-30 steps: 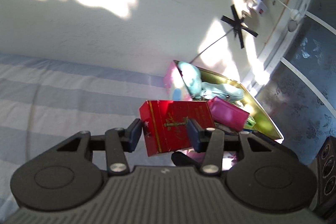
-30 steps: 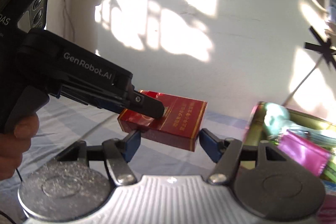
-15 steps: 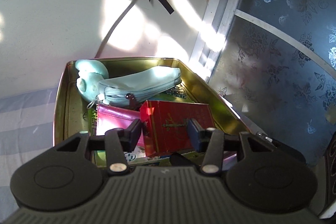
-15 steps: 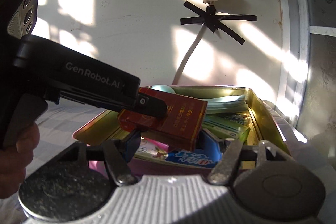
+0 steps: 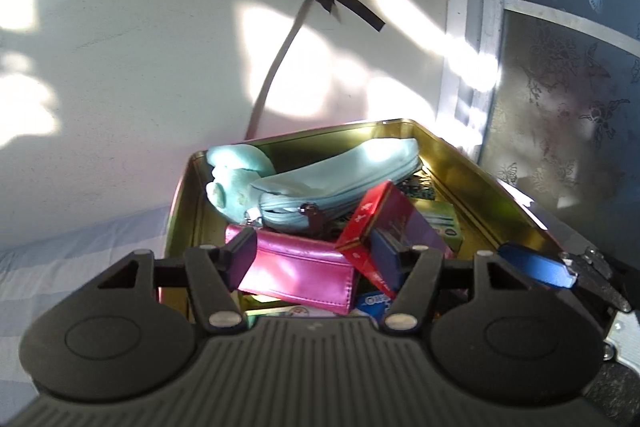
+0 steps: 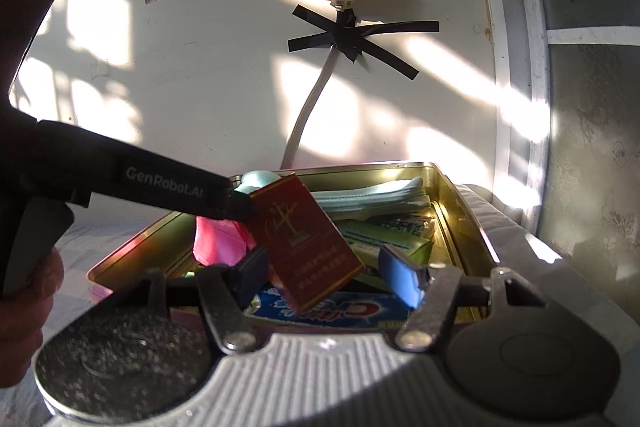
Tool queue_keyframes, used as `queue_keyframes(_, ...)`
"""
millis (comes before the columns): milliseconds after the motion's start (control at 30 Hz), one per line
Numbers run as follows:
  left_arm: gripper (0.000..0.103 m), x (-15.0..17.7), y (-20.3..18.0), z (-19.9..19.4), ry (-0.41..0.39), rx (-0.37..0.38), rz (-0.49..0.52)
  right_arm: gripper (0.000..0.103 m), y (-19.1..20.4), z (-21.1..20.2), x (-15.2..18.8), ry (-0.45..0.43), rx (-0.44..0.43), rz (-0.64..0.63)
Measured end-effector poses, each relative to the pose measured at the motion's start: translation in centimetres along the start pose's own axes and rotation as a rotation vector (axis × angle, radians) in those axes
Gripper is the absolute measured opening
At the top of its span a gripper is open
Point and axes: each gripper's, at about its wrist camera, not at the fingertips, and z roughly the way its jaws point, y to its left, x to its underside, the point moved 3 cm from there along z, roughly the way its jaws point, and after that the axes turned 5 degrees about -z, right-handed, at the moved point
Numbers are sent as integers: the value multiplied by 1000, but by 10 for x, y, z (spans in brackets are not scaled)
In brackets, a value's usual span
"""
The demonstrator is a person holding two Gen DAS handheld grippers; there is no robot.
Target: Organize objects
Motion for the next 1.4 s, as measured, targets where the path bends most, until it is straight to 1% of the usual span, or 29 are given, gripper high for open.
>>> queue_keyframes(133,65,6,14,-18,-40,-81,17,63,9,-12,1,-19,-28,19)
queue_keyframes(267,65,15,28,-32,-47,-116,9,64,22,-28,2,-38,-46,30)
queue_keyframes(433,65,29,43,-53,-45,-135,-18,64,38,-51,5,-57,-58,36)
queue_keyframes(667,65,54,59,-81,-43,-149,-33,64,50,-73,13,-49,-70,90)
queue_keyframes(833,66,76,69,-99,-27,-138,-53,66,58,-87,17,-46,-57,138)
queue_keyframes(1000,67,97,75,-115,-14,-115,-64,68,71,-102,23,-56,-34,150)
queue_keyframes(1033,69,101,76,-118,-13,-112,-66,69,75,-106,24,-58,-29,151)
queue_keyframes(1067,74,105,77,-121,-13,-108,-69,71,77,-108,25,-58,-26,153)
queue_keyframes(1100,77,108,78,-124,-17,-103,-72,73,80,-111,26,-60,-22,157)
queue_keyframes(1167,89,114,79,-132,-30,-104,-77,76,86,-117,28,-62,-19,164)
queue_keyframes(1233,95,120,81,-138,-37,-108,-83,81,92,-121,30,-61,-14,162)
queue_keyframes(1267,97,122,83,-140,-36,-107,-87,85,95,-123,30,-61,-10,158)
queue_keyframes(1333,98,126,85,-145,-33,-110,-98,88,99,-127,29,-66,-4,153)
queue_keyframes(1400,100,128,88,-149,-34,-116,-108,95,103,-131,27,-70,-2,149)
